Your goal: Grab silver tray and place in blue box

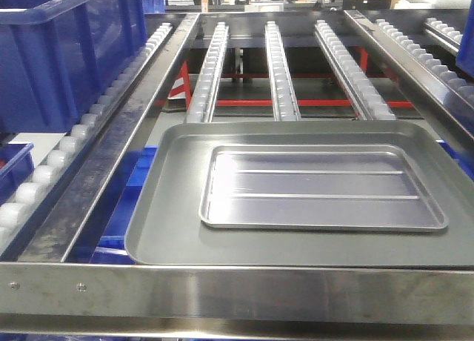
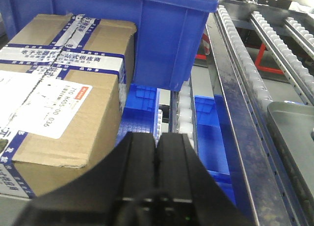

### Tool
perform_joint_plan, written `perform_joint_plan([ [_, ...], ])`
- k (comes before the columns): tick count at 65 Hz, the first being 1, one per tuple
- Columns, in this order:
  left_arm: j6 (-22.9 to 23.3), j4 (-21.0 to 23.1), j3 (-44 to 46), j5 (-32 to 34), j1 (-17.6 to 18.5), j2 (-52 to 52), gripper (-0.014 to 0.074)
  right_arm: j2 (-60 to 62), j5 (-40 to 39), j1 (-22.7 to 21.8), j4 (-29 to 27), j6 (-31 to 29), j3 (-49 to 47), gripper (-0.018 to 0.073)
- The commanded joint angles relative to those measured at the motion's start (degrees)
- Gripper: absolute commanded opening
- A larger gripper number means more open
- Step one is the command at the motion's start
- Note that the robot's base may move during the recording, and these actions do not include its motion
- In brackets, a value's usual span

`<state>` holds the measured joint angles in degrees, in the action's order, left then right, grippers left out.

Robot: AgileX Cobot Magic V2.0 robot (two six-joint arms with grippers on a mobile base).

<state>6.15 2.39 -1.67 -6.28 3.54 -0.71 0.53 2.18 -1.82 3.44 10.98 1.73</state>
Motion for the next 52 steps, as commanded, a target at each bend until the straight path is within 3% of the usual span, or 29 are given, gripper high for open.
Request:
perform_joint_plan([
  [1, 0.0, 0.4, 0.1, 5.4, 0.4, -1.1, -0.0105, 1.2, -5.2, 0.1, 0.1, -0.6, 0.2, 0.0056],
  [44, 0.0, 0.4, 0.1, 5.6, 0.4, -1.1, -0.0105, 1.2, -5.5, 0.1, 0.1, -0.6, 0.2, 0.0056],
  [52, 0.0, 0.6, 0.4, 9.3, 0.4, -1.1, -0.0105, 1.2, -6.2, 0.1, 0.1, -0.6, 0.0, 0.0056],
])
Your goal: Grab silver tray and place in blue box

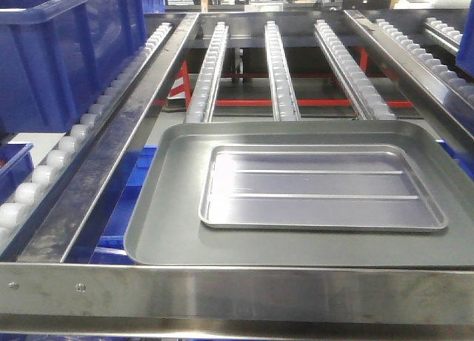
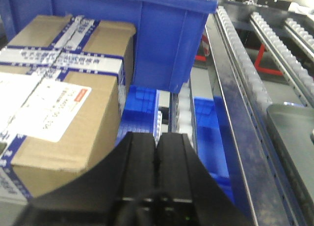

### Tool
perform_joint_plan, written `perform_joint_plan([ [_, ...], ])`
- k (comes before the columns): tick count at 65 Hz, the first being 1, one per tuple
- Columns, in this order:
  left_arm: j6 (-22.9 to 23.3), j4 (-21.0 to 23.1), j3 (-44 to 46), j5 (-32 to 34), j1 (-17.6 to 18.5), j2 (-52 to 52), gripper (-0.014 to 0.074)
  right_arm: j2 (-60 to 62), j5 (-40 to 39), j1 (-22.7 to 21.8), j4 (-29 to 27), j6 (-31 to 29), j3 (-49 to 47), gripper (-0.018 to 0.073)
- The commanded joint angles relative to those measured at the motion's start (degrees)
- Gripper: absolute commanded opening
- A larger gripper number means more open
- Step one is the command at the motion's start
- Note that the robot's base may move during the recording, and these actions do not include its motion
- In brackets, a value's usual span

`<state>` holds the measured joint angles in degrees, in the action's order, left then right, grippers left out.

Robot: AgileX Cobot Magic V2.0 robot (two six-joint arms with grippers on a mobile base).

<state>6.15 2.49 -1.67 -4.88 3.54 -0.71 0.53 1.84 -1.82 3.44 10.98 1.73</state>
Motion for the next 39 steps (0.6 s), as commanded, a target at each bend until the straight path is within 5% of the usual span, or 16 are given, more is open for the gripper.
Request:
perform_joint_plan([
  [1, 0.0, 0.5, 0.7, 8.9, 0.4, -1.1, -0.0105, 1.2, -5.7, 0.1, 0.1, -0.6, -0.2, 0.0056],
  [8, 0.0, -1.7, 5.0, 10.1, 0.4, -0.6, -0.0105, 1.2, -4.3, 0.1, 0.1, -0.6, -4.1, 0.0056],
  [16, 0.0, -9.6, 16.4, 1.5, 0.4, 2.4, -0.0104, 0.2, -1.1, 0.1, 0.1, -0.6, -12.1, 0.0057],
  [24, 0.0, -10.0, 27.3, -4.8, 0.4, 9.3, -0.0089, -5.5, 1.8, 0.1, 0.1, -0.6, -20.0, 0.0083],
  [39, 0.0, -8.8, 37.9, -7.5, 2.5, 24.2, 0.0236, -19.4, 3.9, 0.1, 0.1, -0.6, -29.0, 0.0355],
])
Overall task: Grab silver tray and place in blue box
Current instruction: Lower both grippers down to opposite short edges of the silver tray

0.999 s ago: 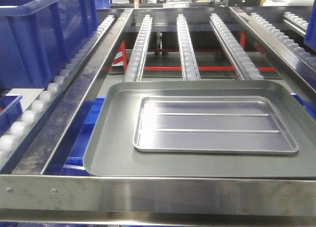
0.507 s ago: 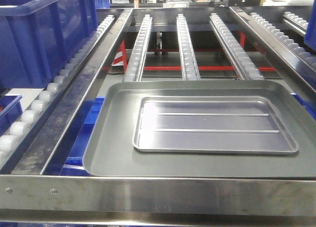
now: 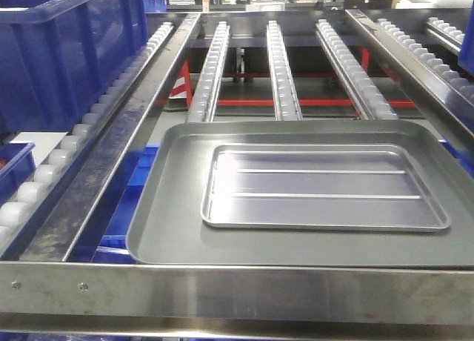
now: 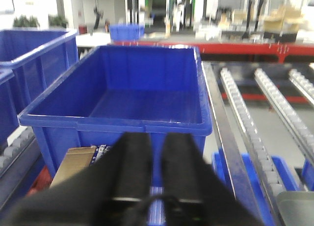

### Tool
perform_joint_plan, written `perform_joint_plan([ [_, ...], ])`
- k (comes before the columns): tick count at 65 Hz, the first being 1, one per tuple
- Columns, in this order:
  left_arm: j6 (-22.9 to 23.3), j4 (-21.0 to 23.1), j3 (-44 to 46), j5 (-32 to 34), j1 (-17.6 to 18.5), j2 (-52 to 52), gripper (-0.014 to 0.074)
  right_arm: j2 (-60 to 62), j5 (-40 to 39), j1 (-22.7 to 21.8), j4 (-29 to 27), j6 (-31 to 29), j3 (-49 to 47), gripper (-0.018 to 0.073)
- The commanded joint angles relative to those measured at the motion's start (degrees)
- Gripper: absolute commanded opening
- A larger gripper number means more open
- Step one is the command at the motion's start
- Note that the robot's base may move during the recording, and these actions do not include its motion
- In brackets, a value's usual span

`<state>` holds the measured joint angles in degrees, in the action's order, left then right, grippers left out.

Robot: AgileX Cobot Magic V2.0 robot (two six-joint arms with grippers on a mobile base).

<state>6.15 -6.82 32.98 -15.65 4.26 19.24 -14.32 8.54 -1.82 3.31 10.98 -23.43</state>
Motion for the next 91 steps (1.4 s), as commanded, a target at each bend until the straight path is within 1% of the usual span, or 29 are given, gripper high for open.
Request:
perform_joint_plan([
  [1, 0.0, 0.7, 3.4, 3.3, 2.6, 5.3, 0.0265, -5.8, -2.0, 0.1, 0.2, -0.6, -4.5, 0.0374],
  [3, 0.0, 1.0, 3.9, 3.1, 4.3, 7.2, 0.0303, -7.8, -0.8, 0.2, 0.2, -0.6, -5.6, 0.0401],
  [6, 0.0, 1.9, 4.9, 2.9, 6.9, 10.0, 0.0332, -10.7, 1.4, 0.3, 0.2, -0.6, -7.4, 0.0433],
  [8, 0.0, 2.6, 5.4, 2.7, 8.5, 11.8, 0.0337, -12.9, 2.6, 0.4, 0.2, -0.6, -8.3, 0.0447],
  [14, 0.0, 5.7, 7.5, 1.7, 15.0, 19.0, 0.0337, -18.7, 8.4, 1.5, 0.2, -0.6, -12.2, 0.0475],
  [16, 0.0, 6.8, 8.6, 1.5, 18.0, 21.6, 0.0337, -21.2, 10.5, 2.3, 0.2, -0.6, -13.4, 0.0475],
  [18, 0.0, 8.0, 9.4, 1.4, 20.1, 24.3, 0.0337, -22.8, 12.1, 2.9, 0.2, -0.6, -14.4, 0.0475],
  [22, 0.0, 10.3, 11.4, 1.4, 25.4, 29.8, 0.0337, -26.9, 14.3, 5.0, 0.2, -0.6, -16.2, 0.0475],
  [28, 0.0, 11.2, 15.0, 1.8, 33.1, 38.3, 0.0337, -32.0, 14.8, 8.2, 0.2, -0.6, -17.8, 0.0475],
  [31, 0.0, 11.1, 16.7, 2.5, 36.0, 42.3, 0.0337, -34.2, 14.6, 9.6, 0.2, -0.6, -18.1, 0.0475],
  [34, 0.0, 10.6, 18.3, 4.1, 38.2, 46.1, 0.0335, -36.1, 14.2, 10.7, 0.1, -0.6, -18.3, 0.0475],
  [38, 0.0, 11.8, 20.6, 4.2, 40.5, 50.9, 0.0335, -38.6, 15.0, 11.9, -0.1, -0.6, -19.0, 0.0475],
  [42, 0.1, 13.6, 23.3, 2.0, 40.9, 54.7, 0.0335, -41.1, 16.8, 12.7, -0.4, -0.6, -20.2, 0.0475],
  [46, 0.2, 15.0, 26.6, -2.1, 40.4, 58.3, 0.0335, -43.4, 18.9, 13.0, -0.4, -0.6, -21.7, 0.0475],
  [51, 0.7, 15.0, 31.7, -7.6, 39.4, 62.2, 0.0335, -46.6, 21.3, 13.0, -0.4, -0.6, -24.0, 0.0475],
  [56, 0.7, 14.8, 35.6, -11.0, 38.7, 65.3, 0.0335, -49.7, 23.4, 13.0, -0.4, -0.6, -26.2, 0.0475],
  [59, 1.5, 14.5, 38.3, -13.3, 38.4, 67.2, 0.0335, -51.9, 24.9, 13.0, -0.4, -0.6, -27.6, 0.0475],
  [63, 6.1, 11.5, 42.1, -17.3, 38.4, 69.8, 0.0335, -54.8, 26.5, 13.0, -0.4, -0.6, -29.3, 0.0475],
  [66, 11.2, 6.5, 44.7, -20.8, 38.4, 71.9, 0.0335, -57.0, 27.5, 13.0, -0.4, -0.6, -30.7, 0.0475],
  [69, 17.7, 1.9, 47.3, -24.7, 38.8, 74.1, 0.0335, -59.2, 28.3, 13.0, -0.7, -0.6, -32.1, 0.0475],
  [73, 24.0, -3.1, 50.0, -28.6, 39.2, 77.1, 0.0335, -62.0, 28.5, 13.0, -1.2, -0.6, -33.8, 0.0475],
  [75, 25.9, -4.4, 51.2, -30.0, 39.5, 78.2, 0.0335, -63.0, 28.5, 13.0, -1.8, -0.6, -34.5, 0.0475],
  [78, 28.0, -4.9, 52.3, -30.6, 39.5, 79.8, 0.0335, -64.4, 28.6, 13.0, -3.3, -0.6, -35.4, 0.0475],
  [81, 29.1, -3.9, 53.0, -30.6, 39.5, 81.2, 0.0335, -66.0, 29.0, 13.0, -4.5, -0.6, -36.4, 0.0475],
  [86, 29.2, -1.6, 53.9, -29.9, 39.5, 82.9, 0.0335, -67.8, 29.3, 13.0, -5.4, -0.6, -37.3, 0.0475],
  [91, 29.2, -1.2, 54.3, -29.1, 39.5, 84.0, 0.0335, -69.6, 29.3, 13.0, -5.6, -0.6, -38.0, 0.0475],
])
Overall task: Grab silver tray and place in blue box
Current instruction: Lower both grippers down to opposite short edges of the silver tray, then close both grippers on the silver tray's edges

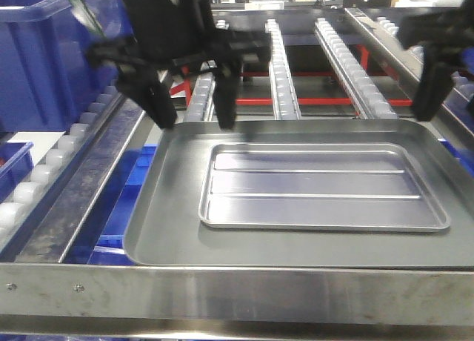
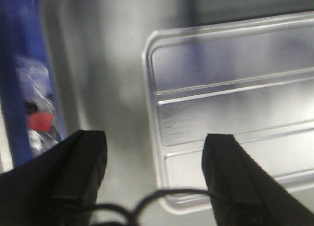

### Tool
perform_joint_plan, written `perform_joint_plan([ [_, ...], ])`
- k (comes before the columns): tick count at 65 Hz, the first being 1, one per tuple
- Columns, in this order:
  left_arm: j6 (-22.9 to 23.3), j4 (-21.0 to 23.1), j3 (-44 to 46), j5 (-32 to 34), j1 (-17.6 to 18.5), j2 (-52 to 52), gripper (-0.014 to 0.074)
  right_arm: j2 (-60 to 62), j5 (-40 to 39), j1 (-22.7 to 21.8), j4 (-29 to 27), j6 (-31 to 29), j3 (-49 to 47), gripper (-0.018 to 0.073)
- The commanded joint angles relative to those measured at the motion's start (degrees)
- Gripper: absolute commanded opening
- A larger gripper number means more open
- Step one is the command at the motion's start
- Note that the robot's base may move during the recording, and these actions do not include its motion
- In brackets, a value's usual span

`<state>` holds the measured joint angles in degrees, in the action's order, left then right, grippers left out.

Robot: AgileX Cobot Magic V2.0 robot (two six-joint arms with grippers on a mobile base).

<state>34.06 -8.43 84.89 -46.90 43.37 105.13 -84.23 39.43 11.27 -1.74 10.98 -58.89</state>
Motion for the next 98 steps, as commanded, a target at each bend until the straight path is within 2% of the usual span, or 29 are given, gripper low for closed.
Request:
perform_joint_plan([
  [1, 1.3, 0.6, 2.4, 2.4, 0.4, -1.7, 0.0335, -0.1, -1.6, -0.1, -0.5, -0.6, -2.6, 0.0475],
  [8, 1.4, 1.3, 2.4, 4.1, 0.4, -0.9, 0.0335, -2.4, -2.1, -0.1, -0.5, -1.7, -2.7, 0.0475],
  [14, 3.8, 1.2, 2.4, 4.8, 0.4, -0.2, 0.0333, -4.6, -2.4, -0.1, -0.6, -2.8, -2.7, 0.0475],
  [50, 3.8, 0.8, 2.4, 5.2, 0.4, 4.5, 0.0333, -11.2, -7.3, -0.3, -0.6, -3.1, -2.7, 0.0475],
  [77, 3.8, 0.8, 2.4, 3.2, 0.4, 6.8, 0.0329, -13.4, -7.7, -0.3, -0.6, -5.1, -2.7, 0.0466],
  [84, 3.8, 0.8, 2.4, 3.1, 0.4, 6.8, 0.0277, -14.1, -7.4, -0.3, -0.6, -5.1, -2.7, 0.0463],
  [88, 3.8, 0.8, 2.4, 3.1, 0.4, 6.8, 0.0226, -14.1, -7.3, -0.3, -0.6, -5.1, -2.7, 0.043],
  [98, 3.8, 0.7, 2.4, 3.1, 0.4, 6.8, 0.0042, -14.0, -7.0, -0.3, -0.6, -5.1, -2.7, 0.023],
])
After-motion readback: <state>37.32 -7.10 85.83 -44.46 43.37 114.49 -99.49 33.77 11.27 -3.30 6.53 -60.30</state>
